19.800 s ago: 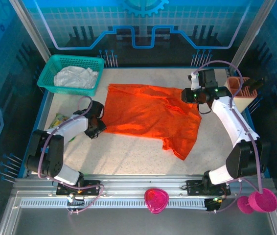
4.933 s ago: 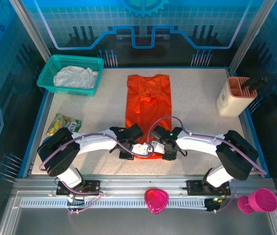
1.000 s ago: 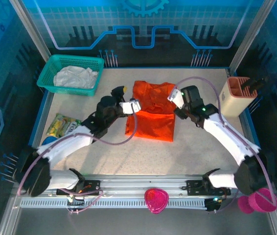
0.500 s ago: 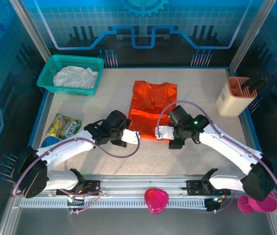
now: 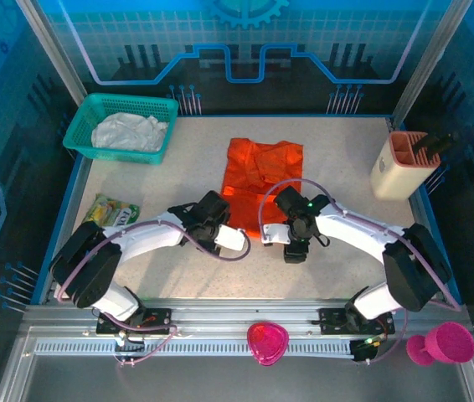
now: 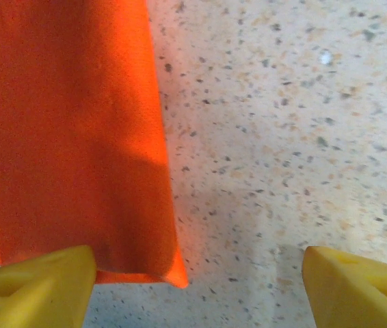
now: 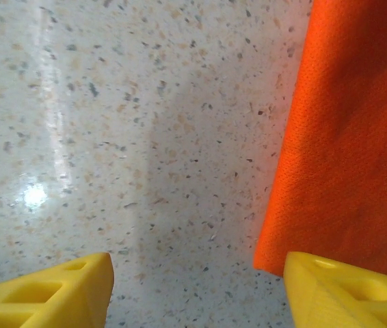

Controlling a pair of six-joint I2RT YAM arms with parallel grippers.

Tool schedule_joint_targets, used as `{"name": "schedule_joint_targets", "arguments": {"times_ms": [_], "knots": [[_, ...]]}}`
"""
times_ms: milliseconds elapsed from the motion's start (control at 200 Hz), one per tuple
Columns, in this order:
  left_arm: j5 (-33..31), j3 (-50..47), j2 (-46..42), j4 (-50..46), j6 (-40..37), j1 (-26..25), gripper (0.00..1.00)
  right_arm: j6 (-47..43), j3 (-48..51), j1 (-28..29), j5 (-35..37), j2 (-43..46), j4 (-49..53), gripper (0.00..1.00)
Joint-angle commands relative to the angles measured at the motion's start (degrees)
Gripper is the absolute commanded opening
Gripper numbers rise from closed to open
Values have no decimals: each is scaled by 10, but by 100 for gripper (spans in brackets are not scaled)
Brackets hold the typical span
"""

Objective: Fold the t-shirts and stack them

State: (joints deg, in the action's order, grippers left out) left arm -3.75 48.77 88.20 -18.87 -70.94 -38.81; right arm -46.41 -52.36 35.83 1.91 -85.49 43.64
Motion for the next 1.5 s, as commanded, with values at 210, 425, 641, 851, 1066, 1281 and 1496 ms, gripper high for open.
{"name": "schedule_joint_targets", "arguments": {"times_ms": [210, 425, 641, 851, 1066, 1281, 1496], "knots": [[32, 53, 33, -33, -40, 19, 79, -1, -17, -32, -4, -47, -51, 67], [23, 67, 46, -71, -53, 21, 77, 2, -24, -38, -9, -77, -63, 66], [17, 99, 91, -92, -61, 23, 73, 4, -31, -43, -16, -99, -70, 65], [0, 134, 154, -118, -71, 36, 68, 5, -35, -44, -25, -126, -70, 62], [-26, 171, 217, -116, -61, 49, 58, 7, -54, -52, -34, -171, -61, 51], [-52, 213, 277, -127, -42, 52, 41, 5, -81, -56, -43, -197, -46, 34], [-57, 199, 268, -112, -40, 52, 14, 2, -84, -55, -45, -196, -34, 21]]}}
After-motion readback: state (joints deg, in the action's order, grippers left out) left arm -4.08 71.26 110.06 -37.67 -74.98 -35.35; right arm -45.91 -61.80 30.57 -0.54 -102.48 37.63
